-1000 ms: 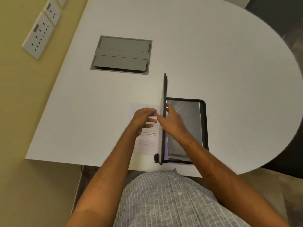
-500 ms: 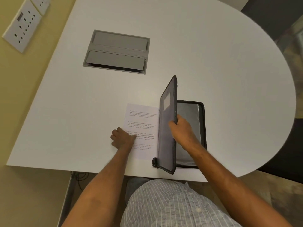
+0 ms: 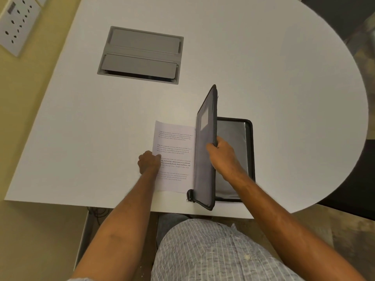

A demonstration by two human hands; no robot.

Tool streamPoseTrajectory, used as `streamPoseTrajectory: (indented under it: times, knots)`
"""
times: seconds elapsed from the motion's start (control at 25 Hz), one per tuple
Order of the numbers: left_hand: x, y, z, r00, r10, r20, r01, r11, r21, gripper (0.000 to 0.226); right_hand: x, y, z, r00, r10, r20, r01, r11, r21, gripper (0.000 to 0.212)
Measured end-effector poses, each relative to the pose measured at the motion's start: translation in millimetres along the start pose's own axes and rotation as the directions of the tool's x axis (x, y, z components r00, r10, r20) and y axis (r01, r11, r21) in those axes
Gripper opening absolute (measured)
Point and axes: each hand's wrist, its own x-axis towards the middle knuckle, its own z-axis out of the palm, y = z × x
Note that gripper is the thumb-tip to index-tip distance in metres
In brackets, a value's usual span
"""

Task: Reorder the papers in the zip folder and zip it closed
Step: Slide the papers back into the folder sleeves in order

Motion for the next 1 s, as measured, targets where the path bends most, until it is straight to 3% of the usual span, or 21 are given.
streamPoseTrajectory:
  times: [0.24, 0.48, 0.64, 0.84, 1.0]
  knots:
    - [-11, 5, -25, 0.981, 0.192, 0.007, -0.191, 0.98, -0.061, 0.025, -2, -12, 4, 0.999, -0.04, 0.013, 0.04, 0.999, -0.034, 0.013]
    - [-20, 17, -78, 0.943, 0.326, -0.067, -0.332, 0.938, -0.099, 0.023, 6, -40, 8, 0.998, -0.059, -0.019, 0.054, 0.977, -0.206, 0.026]
    - [-13, 18, -121, 0.931, 0.342, -0.127, -0.362, 0.913, -0.19, 0.022, 16, -72, 21, 0.999, -0.023, -0.037, 0.009, 0.933, -0.36, 0.03]
    - [12, 17, -160, 0.929, 0.337, -0.155, -0.369, 0.879, -0.302, 0.011, 22, -104, 50, 0.995, 0.008, -0.1, -0.05, 0.903, -0.426, 0.034]
    - [20, 27, -187, 0.935, 0.297, -0.196, -0.355, 0.804, -0.476, 0.021, 20, -123, 89, 0.995, -0.005, -0.1, -0.044, 0.875, -0.481, 0.04]
